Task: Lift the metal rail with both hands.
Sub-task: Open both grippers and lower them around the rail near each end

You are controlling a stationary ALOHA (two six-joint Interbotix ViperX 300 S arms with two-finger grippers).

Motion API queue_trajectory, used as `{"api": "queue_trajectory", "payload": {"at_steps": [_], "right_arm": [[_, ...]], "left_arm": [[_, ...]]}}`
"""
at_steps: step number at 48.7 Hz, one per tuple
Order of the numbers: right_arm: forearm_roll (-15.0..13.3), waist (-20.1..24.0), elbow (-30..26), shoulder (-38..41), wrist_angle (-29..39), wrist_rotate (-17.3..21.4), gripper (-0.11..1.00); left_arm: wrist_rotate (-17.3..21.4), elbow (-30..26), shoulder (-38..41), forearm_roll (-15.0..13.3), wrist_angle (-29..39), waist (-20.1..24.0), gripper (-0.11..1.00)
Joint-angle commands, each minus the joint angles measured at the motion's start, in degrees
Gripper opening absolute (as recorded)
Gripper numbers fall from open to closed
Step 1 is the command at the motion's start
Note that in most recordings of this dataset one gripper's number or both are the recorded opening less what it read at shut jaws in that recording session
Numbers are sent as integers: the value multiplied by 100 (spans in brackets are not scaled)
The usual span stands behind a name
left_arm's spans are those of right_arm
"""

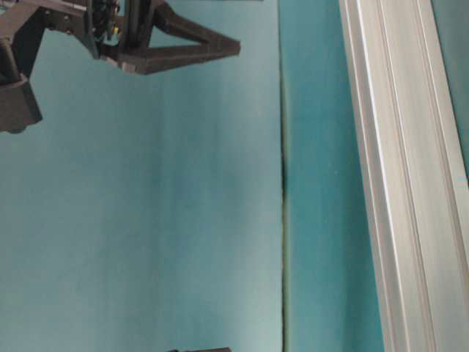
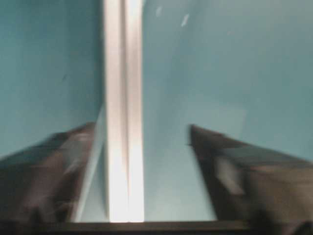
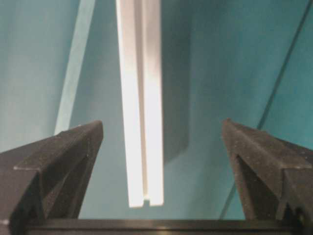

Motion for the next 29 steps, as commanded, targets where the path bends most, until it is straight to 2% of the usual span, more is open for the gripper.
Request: {"api": "queue_trajectory", "payload": {"at_steps": [1, 3, 19, 29], "right_arm": [[-35, 0, 0, -9, -132, 9, 98], [-44, -9, 26, -18, -132, 0, 98], [-44, -18, 229, 26, -352, -18, 98], [-44, -18, 483, 79, -677, 0, 98]], "left_arm": [[-9, 26, -62, 18, -105, -26, 94], [-9, 62, -44, 18, -132, -26, 97], [9, 229, 246, 18, -264, -26, 98], [0, 404, 475, 18, -721, -26, 98]]}}
